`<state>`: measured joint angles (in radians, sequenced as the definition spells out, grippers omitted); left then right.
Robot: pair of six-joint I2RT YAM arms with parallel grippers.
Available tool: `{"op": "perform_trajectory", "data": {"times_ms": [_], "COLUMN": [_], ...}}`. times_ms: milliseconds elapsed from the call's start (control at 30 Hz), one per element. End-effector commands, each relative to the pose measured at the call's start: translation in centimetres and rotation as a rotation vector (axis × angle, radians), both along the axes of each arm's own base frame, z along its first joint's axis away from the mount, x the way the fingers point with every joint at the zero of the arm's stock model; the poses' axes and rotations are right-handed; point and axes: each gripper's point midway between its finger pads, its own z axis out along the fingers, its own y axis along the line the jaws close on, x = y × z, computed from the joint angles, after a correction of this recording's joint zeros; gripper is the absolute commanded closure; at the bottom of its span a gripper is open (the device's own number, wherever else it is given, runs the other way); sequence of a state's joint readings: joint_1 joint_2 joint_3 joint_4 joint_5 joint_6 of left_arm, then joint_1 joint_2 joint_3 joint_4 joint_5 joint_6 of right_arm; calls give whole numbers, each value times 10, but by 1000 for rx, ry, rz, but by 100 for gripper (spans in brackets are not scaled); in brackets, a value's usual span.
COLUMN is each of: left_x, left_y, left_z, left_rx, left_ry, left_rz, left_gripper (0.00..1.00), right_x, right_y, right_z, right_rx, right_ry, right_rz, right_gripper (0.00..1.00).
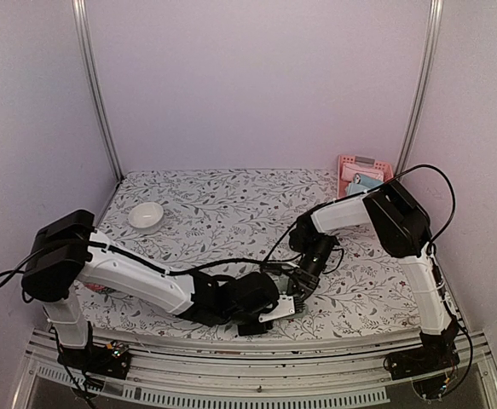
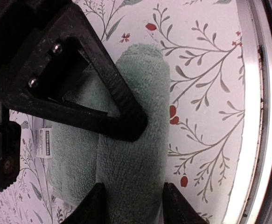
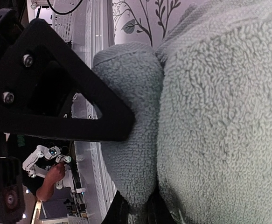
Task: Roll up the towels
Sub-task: Roll the towel at the center of the board.
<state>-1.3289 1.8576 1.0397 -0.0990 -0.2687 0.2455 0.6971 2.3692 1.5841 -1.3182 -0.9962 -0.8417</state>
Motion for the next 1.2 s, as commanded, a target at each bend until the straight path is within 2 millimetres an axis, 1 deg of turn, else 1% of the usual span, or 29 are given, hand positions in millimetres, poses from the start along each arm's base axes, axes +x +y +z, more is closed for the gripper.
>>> {"op": "perform_trajectory", "data": {"times_ms": [0,100,167,200,233,300,400,467,533,600,633,667,733,800,833,900,967,1033,1067,1133,1167], "left_x": [4,3,2,1,0,-3,-10,-18,-19,-20,-19,-16,-14,-13,-12,-15,-14,-14,-13,-8,-6], "left_y": [5,6,7,8,9,10,13,12,12,11,9,11,10,12,12,12,11,9,8,7,7], "left_z": [-14,-20,-24,-25,-26,-28,-32,-35,-36,-35,-31,-41,-42,-48,-50,-56,-61,-62,-63,-63,-62], "left_rx": [107,121,129,130,131,126,119,99,83,56,33,40,19,18,13,12,18,13,8,-1,-9], "left_ry": [-68,-59,-47,-36,-22,21,129,250,372,489,546,620,755,887,935,1058,1143,1204,1227,1246,1253], "left_rz": [-30,-32,-29,-27,-24,-21,-20,-26,-1,10,15,44,66,91,104,121,144,153,158,178,184], "left_gripper": [60,67,74,77,80,84,85,85,85,85,85,84,84,83,83,83,84,84,85,85,85], "right_x": [-3,-2,-2,-2,1,6,24,38,52,74,82,89,98,100,96,91,80,62,50,32,28], "right_y": [-30,-27,-26,-25,-23,-23,-25,-29,-34,-38,-43,-47,-54,-61,-65,-67,-63,-53,-46,-39,-36], "right_z": [-52,-44,-33,-25,-9,14,49,72,92,108,116,119,124,131,128,129,118,101,95,80,75], "right_rx": [-157,-141,-123,-110,-78,-32,36,80,126,167,179,188,186,203,207,224,208,189,193,186,182], "right_ry": [-74,-80,-83,-92,-126,-175,-264,-332,-405,-516,-565,-624,-771,-884,-919,-976,-997,-1029,-1044,-1080,-1105], "right_rz": [92,86,86,90,93,85,39,-13,-64,-144,-182,-204,-239,-265,-260,-254,-196,-99,-47,33,60], "right_gripper": [93,90,84,78,74,70,69,69,72,73,73,74,74,74,74,72,71,70,69,67,65]}}
